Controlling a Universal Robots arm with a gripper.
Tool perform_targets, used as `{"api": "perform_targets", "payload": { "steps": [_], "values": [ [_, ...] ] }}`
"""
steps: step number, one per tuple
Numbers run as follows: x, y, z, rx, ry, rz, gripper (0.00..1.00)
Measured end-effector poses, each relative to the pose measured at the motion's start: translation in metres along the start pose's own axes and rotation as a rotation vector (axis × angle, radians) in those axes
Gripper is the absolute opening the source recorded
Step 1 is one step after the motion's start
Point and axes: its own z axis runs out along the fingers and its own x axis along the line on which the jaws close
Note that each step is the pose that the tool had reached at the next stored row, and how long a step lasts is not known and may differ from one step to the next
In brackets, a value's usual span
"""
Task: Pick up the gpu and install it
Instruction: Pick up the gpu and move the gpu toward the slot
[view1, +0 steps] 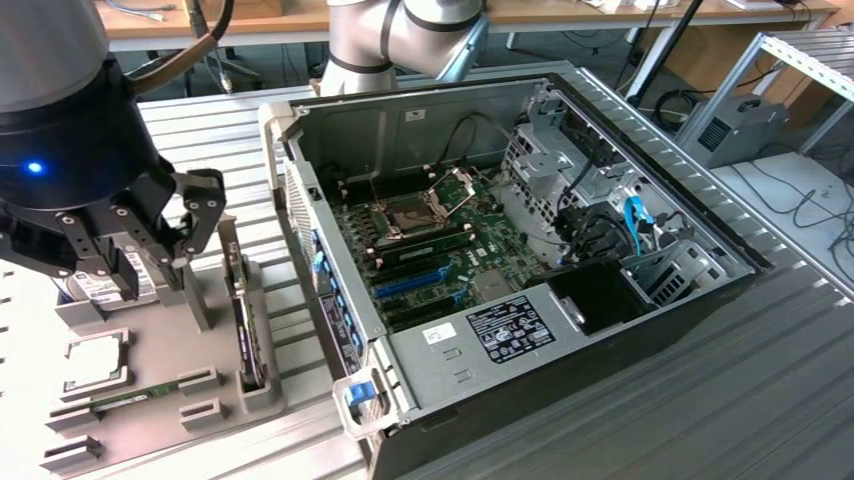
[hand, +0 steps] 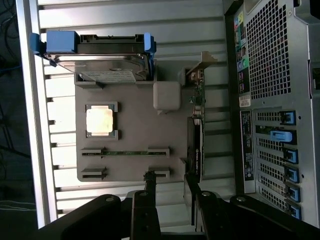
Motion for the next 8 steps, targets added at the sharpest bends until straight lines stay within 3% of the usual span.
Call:
{"api": "perform_targets", "payload": {
  "steps": [8],
  "values": [
    [0.0,-0.0001,0.0024,0.0,0.0,0.0,0.36]
  ]
}}
